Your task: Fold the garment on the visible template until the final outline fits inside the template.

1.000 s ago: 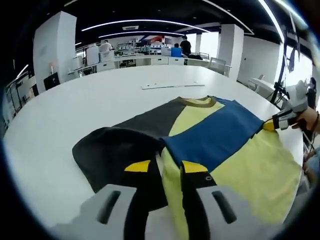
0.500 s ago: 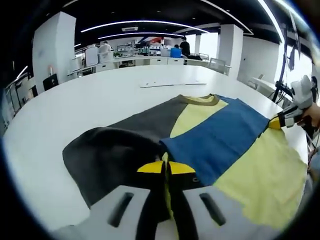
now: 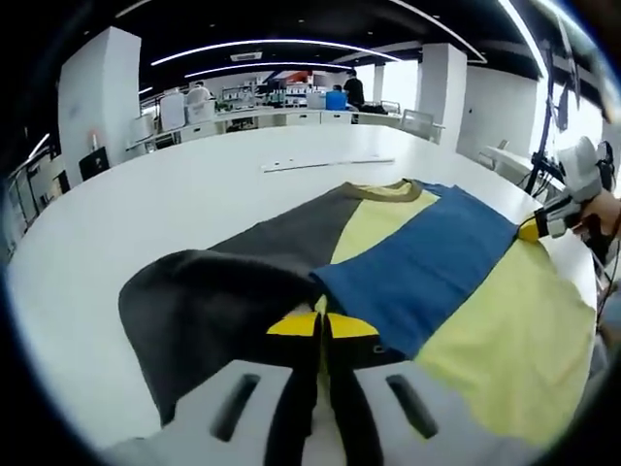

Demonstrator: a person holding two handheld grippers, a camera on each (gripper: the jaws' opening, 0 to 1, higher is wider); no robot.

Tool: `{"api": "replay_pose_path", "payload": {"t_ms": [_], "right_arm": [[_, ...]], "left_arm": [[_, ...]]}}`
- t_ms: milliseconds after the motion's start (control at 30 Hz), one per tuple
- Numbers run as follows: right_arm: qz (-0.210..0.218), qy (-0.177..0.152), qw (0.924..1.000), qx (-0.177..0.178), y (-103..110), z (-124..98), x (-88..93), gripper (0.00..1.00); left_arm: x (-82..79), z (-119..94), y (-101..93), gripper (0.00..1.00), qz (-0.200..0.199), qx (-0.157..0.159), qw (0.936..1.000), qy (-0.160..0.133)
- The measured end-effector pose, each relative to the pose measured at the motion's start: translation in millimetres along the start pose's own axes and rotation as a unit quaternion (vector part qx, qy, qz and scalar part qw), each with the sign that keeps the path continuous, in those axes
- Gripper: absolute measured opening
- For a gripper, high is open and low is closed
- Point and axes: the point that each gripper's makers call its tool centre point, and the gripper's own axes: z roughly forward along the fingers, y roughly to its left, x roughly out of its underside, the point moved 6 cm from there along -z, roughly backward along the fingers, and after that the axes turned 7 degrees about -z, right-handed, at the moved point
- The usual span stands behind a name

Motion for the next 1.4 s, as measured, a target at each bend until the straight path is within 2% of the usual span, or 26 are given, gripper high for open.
{"api": "replay_pose_path", "payload": {"t_ms": [167,467,733,900,967,1033,1067,1133,1233,1400], "right_arm": [[-0.003,0.010,0.9999,0.002,-19,0,4.0,0.00],[-0.008,0.017,0.9998,0.000,-38,-2,9.4,0.00],[-0.004,0.020,0.9998,-0.003,-44,-5,13.1,0.00],[-0.017,0.020,0.9996,-0.008,-43,-5,12.4,0.00],[-0.006,0.014,0.9998,-0.011,-43,-6,12.7,0.01],[0.018,0.014,0.9997,-0.001,-47,-8,15.9,0.09],[0.015,0.013,0.9998,-0.003,-47,-10,16.9,0.13],[0.023,0.006,0.9997,-0.002,-48,-13,18.5,0.27],[0.039,0.000,0.9991,-0.014,-46,-15,20.6,0.50],[0.076,-0.033,0.9961,-0.030,-47,-25,18.7,0.68]], "left_arm": [[-1.8,5,-17.9,0.00,0.010,0.018,0.9998,0.001],[-4.6,13,-32.8,0.00,0.011,0.032,0.9994,0.001],[-4.2,13,-41.4,0.00,0.021,0.037,0.9991,0.003],[-3.2,13,-41.1,0.00,0.025,0.033,0.9991,0.003],[-3.3,11,-39.0,0.02,0.022,0.033,0.9992,0.004],[-4.0,7,-36.2,0.10,0.018,0.027,0.9995,0.000],[-4.6,5,-33.6,0.15,0.016,0.024,0.9996,-0.002],[-6.2,-1,-28.9,0.24,0.012,0.019,0.9997,-0.011],[-6.4,-10,-24.2,0.32,0.011,0.015,0.9997,-0.013],[-7.1,-25,-13.6,0.46,0.021,-0.006,0.9996,-0.019]]}}
